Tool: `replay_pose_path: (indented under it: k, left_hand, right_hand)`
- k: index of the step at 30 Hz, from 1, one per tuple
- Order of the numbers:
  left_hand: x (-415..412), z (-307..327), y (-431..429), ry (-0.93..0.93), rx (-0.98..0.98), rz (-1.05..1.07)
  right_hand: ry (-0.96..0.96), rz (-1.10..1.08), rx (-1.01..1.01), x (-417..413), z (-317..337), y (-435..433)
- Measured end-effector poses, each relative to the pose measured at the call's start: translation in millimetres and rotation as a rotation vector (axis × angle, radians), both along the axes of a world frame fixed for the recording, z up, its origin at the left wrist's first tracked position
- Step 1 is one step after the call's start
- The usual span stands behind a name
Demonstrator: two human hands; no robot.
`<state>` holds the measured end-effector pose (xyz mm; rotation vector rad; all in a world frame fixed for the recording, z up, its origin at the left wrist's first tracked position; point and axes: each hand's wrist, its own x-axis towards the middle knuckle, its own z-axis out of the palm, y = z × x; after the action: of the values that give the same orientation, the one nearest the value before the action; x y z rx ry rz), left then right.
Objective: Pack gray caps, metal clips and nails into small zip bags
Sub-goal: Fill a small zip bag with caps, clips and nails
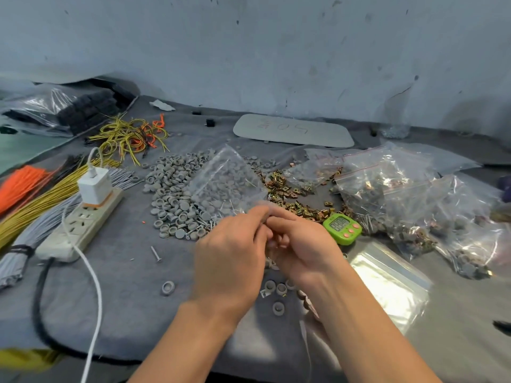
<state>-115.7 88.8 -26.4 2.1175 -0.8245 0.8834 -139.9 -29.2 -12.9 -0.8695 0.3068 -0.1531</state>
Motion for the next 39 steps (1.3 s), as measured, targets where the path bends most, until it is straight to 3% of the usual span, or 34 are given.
replay_pose_path:
  k: [5, 9, 12, 17, 23, 28, 30, 32, 35, 39]
  left_hand:
    - [-4, 0, -1, 0.111, 0.053, -0.034]
    - [-9, 7, -5, 0.382, -0.12, -0.016]
    - [-15, 10, -6, 0.401, -0.158, -0.074]
    - [-13, 10, -6, 0.448, -0.123, -0.071]
    - [-4, 4, -1, 0.602, -0.049, -0.048]
    - [2, 2, 6, 0.526, 0.127, -0.053]
    - [10, 2, 13, 0.412, 0.16, -0.056]
    - [20, -2, 20, 0.294, 0.282, -0.089]
    - [34, -8, 28, 0.269, 0.489, -0.12]
    - [44, -7, 39, 0.275, 0.402, -0.067]
  right_hand:
    - [0.008, 0.041, 0.274, 4, 1, -6]
    - [0.006, -0.014, 0.335, 7, -3, 2]
    - [-0.001, -0.076, 0.178, 7, -5, 12]
    - [0.22, -0.134, -0.285, 7, -7, 18]
    - [0.302, 0.001, -0.469, 13, -7, 14]
    - [0.138, 0.107, -0.329, 11, -8, 16]
    - [0.071, 0.104, -0.304, 14, -12, 15]
    - [0.046, 0.099, -0.283, 18, -18, 13]
    - [0.013, 0.211, -0.304, 18, -23, 11]
    - [-0.037, 0.297, -0.419, 22, -15, 18]
